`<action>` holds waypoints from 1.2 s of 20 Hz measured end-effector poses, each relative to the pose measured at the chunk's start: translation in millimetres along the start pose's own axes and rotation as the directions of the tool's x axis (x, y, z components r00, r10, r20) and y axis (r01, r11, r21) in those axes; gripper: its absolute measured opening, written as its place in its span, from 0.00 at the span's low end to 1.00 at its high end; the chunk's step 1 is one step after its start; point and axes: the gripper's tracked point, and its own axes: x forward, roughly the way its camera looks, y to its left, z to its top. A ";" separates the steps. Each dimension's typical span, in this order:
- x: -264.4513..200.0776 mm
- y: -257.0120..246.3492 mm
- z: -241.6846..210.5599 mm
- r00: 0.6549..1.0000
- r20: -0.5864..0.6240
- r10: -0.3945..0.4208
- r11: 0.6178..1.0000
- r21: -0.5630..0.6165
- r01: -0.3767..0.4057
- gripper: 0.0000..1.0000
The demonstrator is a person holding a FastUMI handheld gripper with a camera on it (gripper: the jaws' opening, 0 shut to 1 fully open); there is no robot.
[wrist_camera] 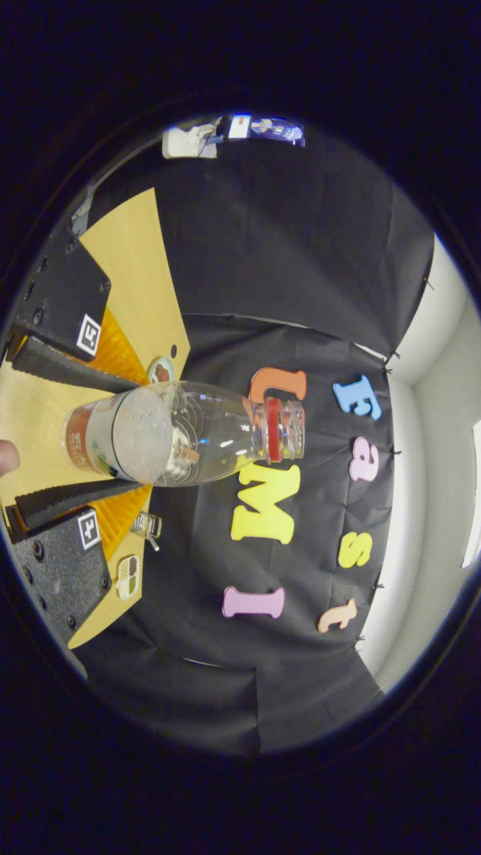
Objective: Take the bottle from table, then pour the juice into the cup, finally place the bottle on the coaster
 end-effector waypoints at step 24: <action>182.6 -40.4 -174.0 0.978 -0.205 -0.031 0.991 0.124 0.057 0.74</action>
